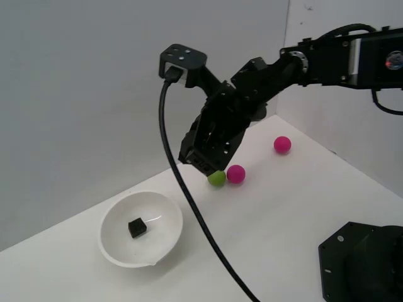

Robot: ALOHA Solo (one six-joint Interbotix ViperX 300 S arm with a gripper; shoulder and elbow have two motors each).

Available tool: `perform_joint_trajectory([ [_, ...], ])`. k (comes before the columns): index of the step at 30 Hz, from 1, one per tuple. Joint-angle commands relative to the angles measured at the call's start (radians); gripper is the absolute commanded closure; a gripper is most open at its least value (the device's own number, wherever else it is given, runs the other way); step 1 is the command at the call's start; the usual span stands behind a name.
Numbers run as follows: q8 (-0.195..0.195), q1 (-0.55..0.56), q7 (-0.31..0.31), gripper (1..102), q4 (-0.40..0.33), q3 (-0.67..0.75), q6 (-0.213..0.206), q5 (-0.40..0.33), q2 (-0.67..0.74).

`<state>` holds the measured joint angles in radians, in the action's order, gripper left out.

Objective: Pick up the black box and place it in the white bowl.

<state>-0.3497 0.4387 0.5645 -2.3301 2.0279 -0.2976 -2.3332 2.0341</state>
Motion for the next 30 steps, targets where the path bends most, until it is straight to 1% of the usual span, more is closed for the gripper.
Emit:
perform_joint_trajectory([
  [1,-0.026,-0.037,-0.032,100,-0.043,0.110,-0.006,-0.035,0.104],
  [3,-0.041,-0.071,-0.069,100,-0.077,0.179,-0.006,-0.071,0.173],
  [5,-0.044,-0.115,-0.095,100,-0.107,0.239,-0.006,-0.103,0.233],
  [11,-0.067,-0.236,-0.130,100,-0.186,0.387,-0.006,-0.181,0.383],
  [14,-0.069,-0.301,-0.146,100,-0.210,0.456,-0.006,-0.206,0.449],
  [20,-0.069,-0.402,-0.156,100,-0.255,0.586,-0.006,-0.250,0.581],
  [25,-0.064,-0.494,-0.173,100,-0.334,0.723,-0.025,-0.328,0.716],
  [29,-0.049,-0.522,-0.184,100,-0.391,0.813,-0.025,-0.387,0.808],
  [30,-0.051,-0.532,-0.184,100,-0.402,0.830,-0.025,-0.394,0.825],
])
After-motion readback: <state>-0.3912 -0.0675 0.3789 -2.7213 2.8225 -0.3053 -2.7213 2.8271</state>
